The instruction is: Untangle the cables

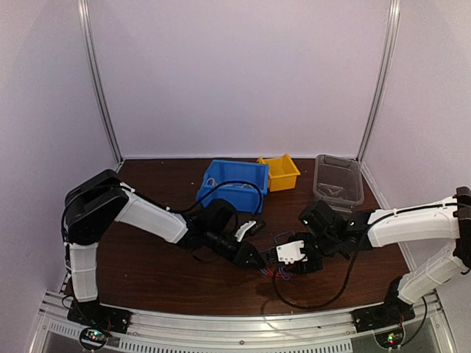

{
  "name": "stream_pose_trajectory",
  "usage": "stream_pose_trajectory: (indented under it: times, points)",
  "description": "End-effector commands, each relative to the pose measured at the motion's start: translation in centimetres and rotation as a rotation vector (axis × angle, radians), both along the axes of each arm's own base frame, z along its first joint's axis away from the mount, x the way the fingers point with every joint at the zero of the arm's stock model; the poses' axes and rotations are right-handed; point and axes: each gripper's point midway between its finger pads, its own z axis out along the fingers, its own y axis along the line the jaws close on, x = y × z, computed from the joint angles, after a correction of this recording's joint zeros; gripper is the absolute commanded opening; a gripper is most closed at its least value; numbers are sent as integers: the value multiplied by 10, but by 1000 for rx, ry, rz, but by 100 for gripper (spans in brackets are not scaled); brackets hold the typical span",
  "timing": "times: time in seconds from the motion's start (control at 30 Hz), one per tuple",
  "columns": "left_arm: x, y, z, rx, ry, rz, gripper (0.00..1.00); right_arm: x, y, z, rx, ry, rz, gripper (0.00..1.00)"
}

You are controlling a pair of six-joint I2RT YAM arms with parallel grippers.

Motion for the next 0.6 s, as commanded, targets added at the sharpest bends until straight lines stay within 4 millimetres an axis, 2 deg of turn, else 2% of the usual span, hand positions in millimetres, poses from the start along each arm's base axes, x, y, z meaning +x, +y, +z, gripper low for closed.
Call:
stream_pose_trajectory:
  times: [0.0, 0.27, 0.33, 0.37, 0.43, 0.57]
  points:
    - [-1, -5, -5, 16, 28, -19, 30, 7, 6, 0, 28, -33, -30, 59]
    - [3, -10, -18, 57, 71, -7, 29, 6, 5, -4, 23, -53, -33, 59]
    - [4, -8, -23, 81, 77, 9, 36, 5, 4, -6, 18, -49, -32, 58]
    - [5, -7, -25, 94, 77, 16, 44, 5, 3, -8, 13, -48, -31, 58]
    - [7, -6, -27, 108, 75, 23, 48, 4, 1, -10, 8, -43, -31, 58]
    - [3, -7, -25, 94, 83, 8, 35, 2, 0, -14, -1, -37, -27, 59]
